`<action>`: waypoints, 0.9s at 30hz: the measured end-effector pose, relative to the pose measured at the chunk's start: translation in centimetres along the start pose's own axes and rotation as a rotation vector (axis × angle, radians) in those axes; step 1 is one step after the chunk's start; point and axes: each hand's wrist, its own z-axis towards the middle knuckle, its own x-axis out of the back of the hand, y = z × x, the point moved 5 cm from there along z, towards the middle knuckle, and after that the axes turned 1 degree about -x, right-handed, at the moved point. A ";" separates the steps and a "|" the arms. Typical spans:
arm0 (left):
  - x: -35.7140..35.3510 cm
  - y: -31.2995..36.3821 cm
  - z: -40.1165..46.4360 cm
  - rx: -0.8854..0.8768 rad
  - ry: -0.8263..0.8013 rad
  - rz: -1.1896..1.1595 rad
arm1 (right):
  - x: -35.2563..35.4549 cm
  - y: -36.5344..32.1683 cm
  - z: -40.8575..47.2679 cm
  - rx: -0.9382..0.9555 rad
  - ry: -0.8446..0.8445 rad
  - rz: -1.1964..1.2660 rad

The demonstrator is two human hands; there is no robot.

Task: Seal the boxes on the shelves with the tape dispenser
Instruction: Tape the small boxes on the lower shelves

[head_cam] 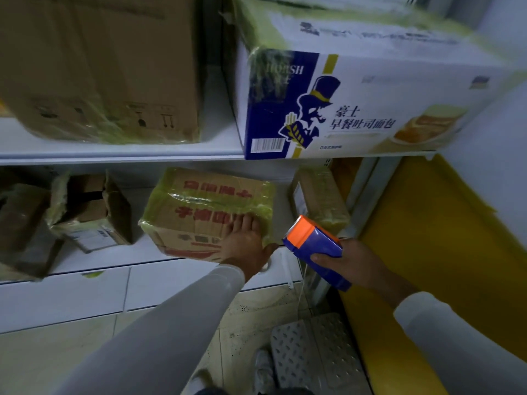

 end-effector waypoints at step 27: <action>2.9 -14.5 -5.8 -0.081 0.050 -0.030 | -5.1 -7.1 1.6 0.214 -0.413 -0.001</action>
